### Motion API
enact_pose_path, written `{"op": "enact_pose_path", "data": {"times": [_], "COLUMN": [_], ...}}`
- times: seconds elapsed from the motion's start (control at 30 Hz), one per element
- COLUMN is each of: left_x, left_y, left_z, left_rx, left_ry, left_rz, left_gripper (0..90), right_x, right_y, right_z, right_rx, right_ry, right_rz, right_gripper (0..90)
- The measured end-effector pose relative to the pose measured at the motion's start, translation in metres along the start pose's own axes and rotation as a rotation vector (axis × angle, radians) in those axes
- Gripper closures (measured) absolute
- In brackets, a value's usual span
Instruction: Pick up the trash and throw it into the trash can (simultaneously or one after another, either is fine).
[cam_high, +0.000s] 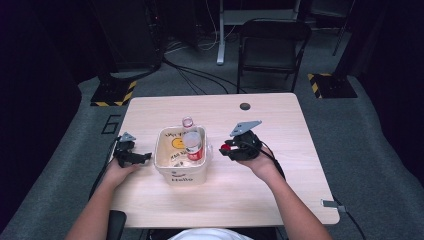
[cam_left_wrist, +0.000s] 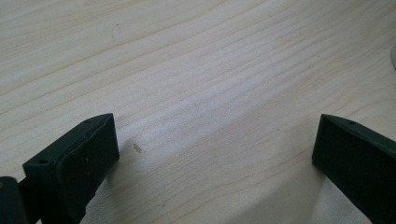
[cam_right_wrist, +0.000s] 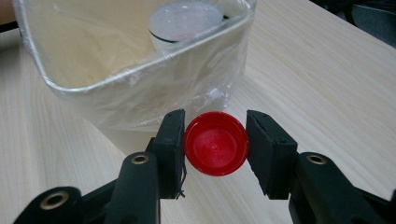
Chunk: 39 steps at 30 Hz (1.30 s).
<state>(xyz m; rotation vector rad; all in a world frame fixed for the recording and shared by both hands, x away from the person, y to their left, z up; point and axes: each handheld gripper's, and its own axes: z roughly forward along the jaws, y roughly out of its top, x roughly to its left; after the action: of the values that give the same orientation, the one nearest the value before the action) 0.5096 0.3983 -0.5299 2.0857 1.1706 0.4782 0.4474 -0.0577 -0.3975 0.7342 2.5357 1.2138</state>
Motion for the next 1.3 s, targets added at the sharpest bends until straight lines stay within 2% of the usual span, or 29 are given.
{"op": "enact_pose_path", "data": {"times": [0.23,0.5,0.87,1.3], "left_x": [0.000,0.000,0.000,0.000], "left_y": [0.000,0.000,0.000,0.000], "left_z": [0.000,0.000,0.000,0.000], "left_rx": [0.000,-0.001,-0.002,0.000], "left_ry": [0.000,0.001,0.001,0.000], "left_rz": [0.000,0.001,0.002,0.000], "left_gripper": [0.1,0.1,0.1,0.1], "right_x": [0.009,0.014,0.020,0.026], "right_y": [0.020,0.040,0.062,0.086], "right_z": [-0.008,-0.016,-0.028,-0.034], "right_rx": [0.011,0.019,0.011,0.013], "right_ry": [0.037,0.052,0.066,0.085], "right_rz": [-0.046,-0.096,-0.136,-0.168], "right_gripper": [58.0,58.0,58.1,58.1]}}
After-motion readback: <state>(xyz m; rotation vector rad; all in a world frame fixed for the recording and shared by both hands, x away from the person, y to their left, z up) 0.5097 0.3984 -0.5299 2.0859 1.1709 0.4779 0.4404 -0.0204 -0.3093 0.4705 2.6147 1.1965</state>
